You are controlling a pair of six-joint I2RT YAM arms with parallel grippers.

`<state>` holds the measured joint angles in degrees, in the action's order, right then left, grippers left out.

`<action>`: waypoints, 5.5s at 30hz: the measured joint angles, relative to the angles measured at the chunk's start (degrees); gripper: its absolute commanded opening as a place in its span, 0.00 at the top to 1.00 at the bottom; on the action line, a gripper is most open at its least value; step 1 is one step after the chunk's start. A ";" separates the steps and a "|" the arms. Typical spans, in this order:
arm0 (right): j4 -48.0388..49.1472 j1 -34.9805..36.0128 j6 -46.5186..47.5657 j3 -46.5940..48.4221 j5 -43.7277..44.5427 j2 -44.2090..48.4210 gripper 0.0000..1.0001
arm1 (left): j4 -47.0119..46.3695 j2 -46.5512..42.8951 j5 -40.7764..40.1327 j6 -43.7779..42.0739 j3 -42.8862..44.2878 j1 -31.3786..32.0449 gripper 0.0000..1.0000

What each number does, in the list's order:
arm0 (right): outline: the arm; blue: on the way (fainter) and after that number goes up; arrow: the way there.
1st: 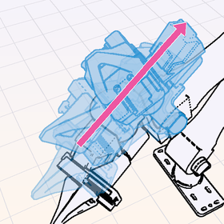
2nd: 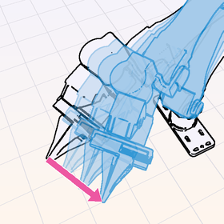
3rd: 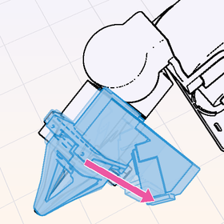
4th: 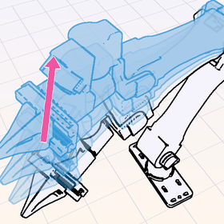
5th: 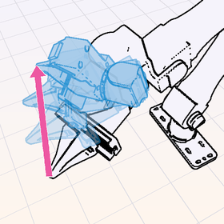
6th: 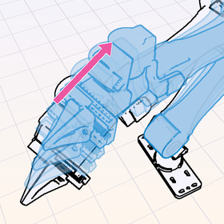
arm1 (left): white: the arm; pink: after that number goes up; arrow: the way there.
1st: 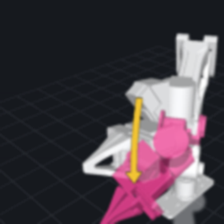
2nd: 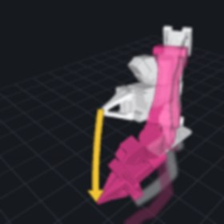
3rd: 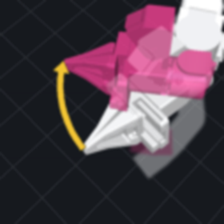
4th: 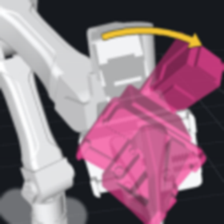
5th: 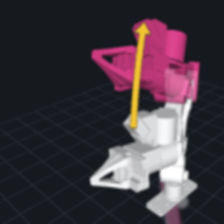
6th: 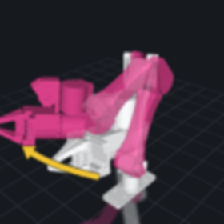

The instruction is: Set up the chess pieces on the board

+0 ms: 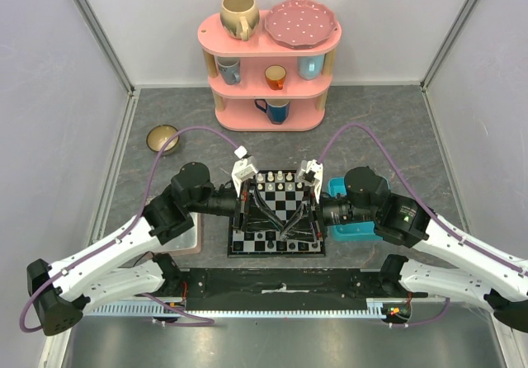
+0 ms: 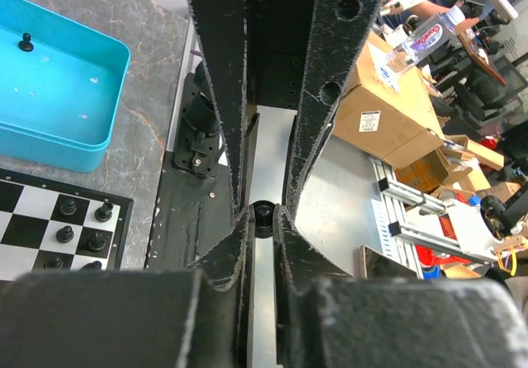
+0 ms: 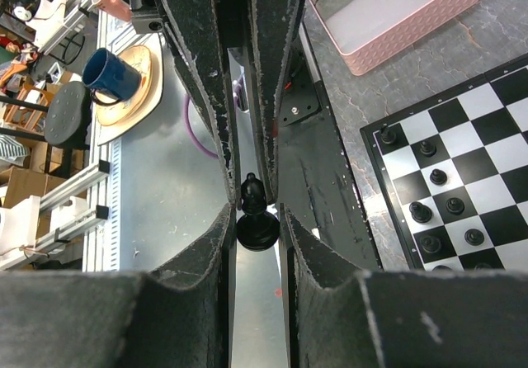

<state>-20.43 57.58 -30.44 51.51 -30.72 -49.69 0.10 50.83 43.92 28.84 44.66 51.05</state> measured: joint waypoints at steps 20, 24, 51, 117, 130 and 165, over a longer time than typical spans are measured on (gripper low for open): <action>-2.36 0.07 1.51 1.36 6.84 1.38 0.37 | 1.60 -2.36 -1.01 0.02 0.00 0.09 0.98; -5.57 0.07 2.56 5.66 14.01 2.40 0.35 | 2.89 -3.65 -2.01 0.00 -0.07 0.09 0.98; -17.05 0.00 -0.70 5.22 48.74 15.52 0.27 | 11.02 -2.32 -62.31 -1.44 -12.50 27.61 0.98; -18.27 0.00 -2.58 0.37 48.76 17.49 0.26 | 3.06 6.88 -78.09 3.93 -24.83 33.59 0.98; -18.27 0.00 -2.56 0.35 48.74 17.49 0.26 | 0.70 8.22 -78.20 3.93 -25.18 33.59 0.87; -18.45 0.00 -2.58 -0.15 48.74 17.49 0.25 | 0.79 8.37 -78.44 3.93 -25.18 33.59 0.98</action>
<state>-38.87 57.58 -33.01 51.35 18.02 -32.21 0.89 59.20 -34.52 32.77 19.49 84.64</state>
